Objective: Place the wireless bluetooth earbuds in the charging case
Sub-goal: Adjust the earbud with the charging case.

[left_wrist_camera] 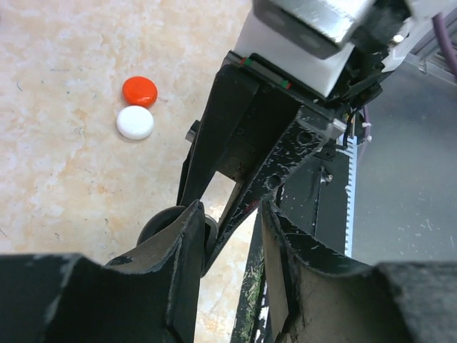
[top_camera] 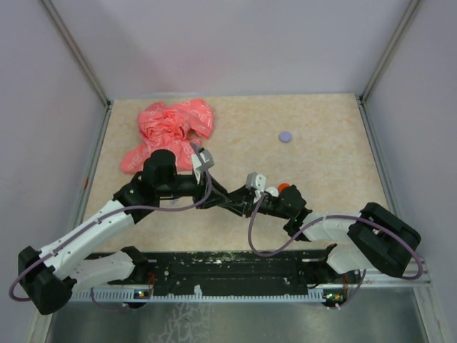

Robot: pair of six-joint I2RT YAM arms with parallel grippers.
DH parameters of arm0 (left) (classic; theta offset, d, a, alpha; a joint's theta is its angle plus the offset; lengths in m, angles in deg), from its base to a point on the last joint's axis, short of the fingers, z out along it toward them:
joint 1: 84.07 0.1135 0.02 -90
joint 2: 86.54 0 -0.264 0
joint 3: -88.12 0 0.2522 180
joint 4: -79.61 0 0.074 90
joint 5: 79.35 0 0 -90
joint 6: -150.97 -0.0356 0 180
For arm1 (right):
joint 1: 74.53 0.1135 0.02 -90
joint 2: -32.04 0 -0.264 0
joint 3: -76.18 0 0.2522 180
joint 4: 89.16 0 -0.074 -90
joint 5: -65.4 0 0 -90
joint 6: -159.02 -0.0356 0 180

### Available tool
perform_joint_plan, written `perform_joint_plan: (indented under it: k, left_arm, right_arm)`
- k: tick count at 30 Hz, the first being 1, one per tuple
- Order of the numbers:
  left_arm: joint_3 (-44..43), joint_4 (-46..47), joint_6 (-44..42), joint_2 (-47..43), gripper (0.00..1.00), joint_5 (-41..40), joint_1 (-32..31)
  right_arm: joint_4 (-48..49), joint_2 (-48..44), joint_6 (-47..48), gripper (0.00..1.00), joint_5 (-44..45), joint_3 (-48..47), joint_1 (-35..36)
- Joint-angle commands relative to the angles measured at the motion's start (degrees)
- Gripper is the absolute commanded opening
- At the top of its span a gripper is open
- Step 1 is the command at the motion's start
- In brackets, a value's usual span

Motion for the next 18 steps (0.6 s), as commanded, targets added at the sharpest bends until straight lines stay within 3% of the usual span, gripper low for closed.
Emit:
perform_joint_plan:
  k: [1,10,14,18]
  left_arm:
    - [0.61,2.48,1.26,-3.83,0.45,-1.33,-0.13]
    - [-1.24,-6.57,13.13,-9.52,0.58,-11.54,-0.15]
    - [-2.2,-12.03,16.45,-9.28,0.59,-15.53,-0.15]
    - [-1.67,-11.88,17.39,-8.22,0.55,-15.69,-0.15]
  right_arm:
    - [4.07,-0.59,-0.91,0.0,0.35,-2.25,0.45]
    - [2.65,-0.94,0.04,0.0,3.28,-2.15,0.44]
    - [2.85,-0.57,0.32,0.0,4.32,-2.19,0.48]
    - [3.24,-0.16,-0.04,0.0,4.31,-2.19,0.42]
